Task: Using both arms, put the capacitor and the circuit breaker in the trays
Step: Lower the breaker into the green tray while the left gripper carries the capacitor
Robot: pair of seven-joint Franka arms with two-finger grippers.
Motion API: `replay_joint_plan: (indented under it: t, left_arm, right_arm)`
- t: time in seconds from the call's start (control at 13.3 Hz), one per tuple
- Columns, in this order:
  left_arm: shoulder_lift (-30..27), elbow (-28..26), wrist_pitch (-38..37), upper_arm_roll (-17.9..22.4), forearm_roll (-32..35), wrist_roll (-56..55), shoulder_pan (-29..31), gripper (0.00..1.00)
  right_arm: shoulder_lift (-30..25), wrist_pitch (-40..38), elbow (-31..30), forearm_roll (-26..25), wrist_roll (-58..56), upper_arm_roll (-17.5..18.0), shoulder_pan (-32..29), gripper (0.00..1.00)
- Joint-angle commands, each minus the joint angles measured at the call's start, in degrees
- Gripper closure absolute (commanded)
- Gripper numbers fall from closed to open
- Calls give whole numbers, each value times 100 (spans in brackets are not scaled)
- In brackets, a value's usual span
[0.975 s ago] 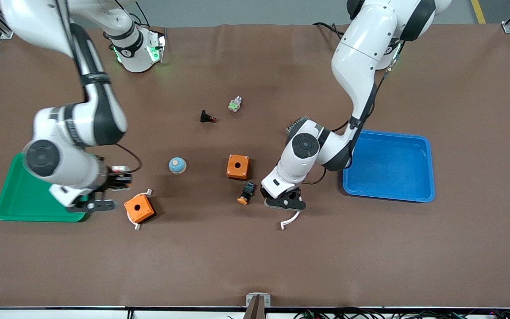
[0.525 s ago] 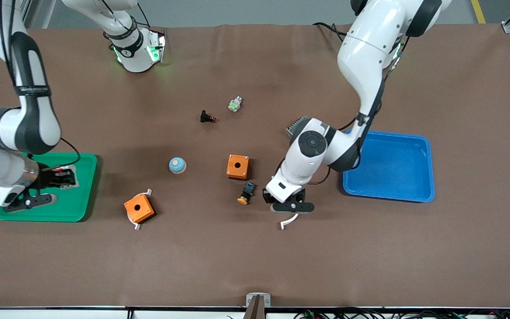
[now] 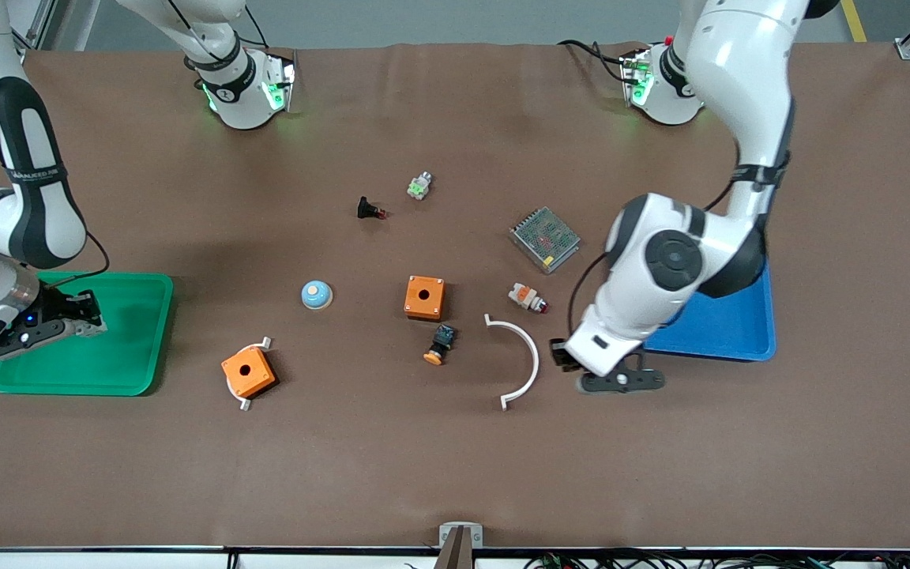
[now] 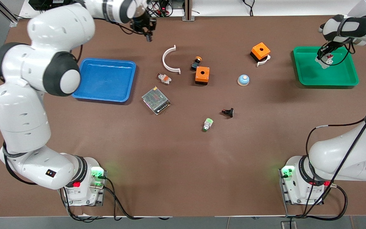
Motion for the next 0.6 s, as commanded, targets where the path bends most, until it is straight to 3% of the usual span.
replay_joint_plan:
  t: [0.0, 0.22, 0.38, 0.53]
  left_arm:
    - [-759, -968, -11, -44, 59, 849, 456, 100]
    - [-1103, -1706, -11, -62, 59, 2071, 993, 100]
    - [-1112, -1971, 51, -62, 59, 2495, 1126, 100]
    - [-1095, -2226, 68, -53, 59, 2724, 1284, 100]
  right_arm:
    - [-55, 395, -259, 10, -118, 134, -133, 98]
    - [138, 581, -241, 377, -319, 143, -133, 98]
    - [288, 703, -215, 721, -504, 152, -98, 98]
    - [446, 836, -180, 740, -548, 161, -89, 93]
